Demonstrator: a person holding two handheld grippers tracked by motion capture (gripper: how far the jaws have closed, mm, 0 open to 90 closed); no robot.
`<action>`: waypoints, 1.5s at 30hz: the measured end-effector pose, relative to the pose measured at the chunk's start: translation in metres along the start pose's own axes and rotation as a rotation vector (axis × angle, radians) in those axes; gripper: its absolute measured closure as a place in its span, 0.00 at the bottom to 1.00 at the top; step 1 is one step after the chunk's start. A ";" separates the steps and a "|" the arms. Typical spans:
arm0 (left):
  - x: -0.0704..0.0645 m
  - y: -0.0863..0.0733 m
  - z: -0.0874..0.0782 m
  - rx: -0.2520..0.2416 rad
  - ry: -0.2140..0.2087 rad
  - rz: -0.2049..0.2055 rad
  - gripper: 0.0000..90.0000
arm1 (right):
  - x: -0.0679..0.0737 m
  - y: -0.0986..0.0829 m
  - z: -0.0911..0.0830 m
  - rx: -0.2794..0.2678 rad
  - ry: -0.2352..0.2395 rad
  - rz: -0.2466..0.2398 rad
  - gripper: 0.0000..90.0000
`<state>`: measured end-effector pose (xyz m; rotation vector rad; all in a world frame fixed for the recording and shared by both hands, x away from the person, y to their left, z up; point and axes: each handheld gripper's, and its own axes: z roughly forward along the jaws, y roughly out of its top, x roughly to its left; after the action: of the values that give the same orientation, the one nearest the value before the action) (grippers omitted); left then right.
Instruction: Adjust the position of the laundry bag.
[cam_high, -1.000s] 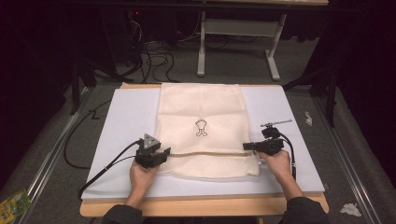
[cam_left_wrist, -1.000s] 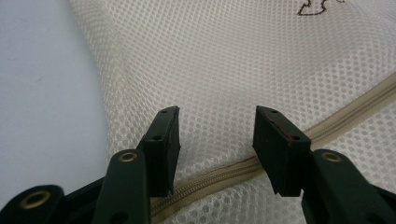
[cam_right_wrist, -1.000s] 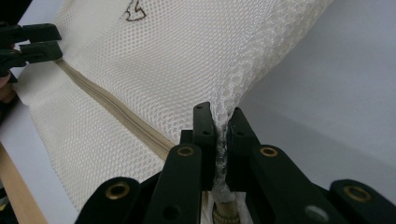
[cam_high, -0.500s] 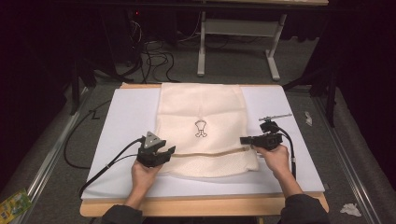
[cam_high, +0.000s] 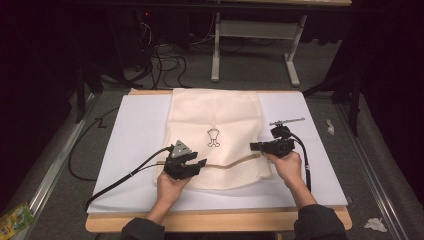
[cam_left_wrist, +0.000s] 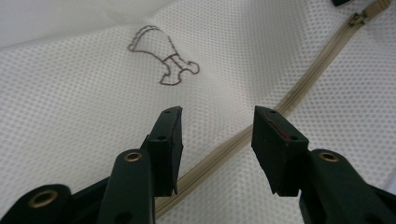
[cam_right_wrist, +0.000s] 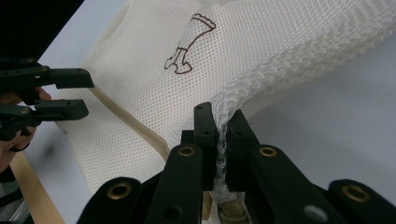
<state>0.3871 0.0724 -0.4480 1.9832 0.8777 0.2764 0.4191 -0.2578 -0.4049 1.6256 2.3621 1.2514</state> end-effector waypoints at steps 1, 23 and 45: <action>-0.001 0.000 0.001 -0.003 -0.007 -0.005 0.59 | 0.002 0.001 0.002 -0.001 -0.002 -0.001 0.97; -0.023 0.022 0.017 -0.016 -0.103 -0.006 0.62 | 0.024 0.018 0.024 -0.007 0.016 -0.005 0.97; -0.039 0.042 0.029 -0.034 -0.149 -0.005 0.64 | 0.057 0.027 0.040 -0.033 0.014 -0.064 0.97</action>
<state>0.3933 0.0133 -0.4239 1.9424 0.7772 0.1381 0.4309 -0.1857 -0.3923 1.5246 2.3680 1.2877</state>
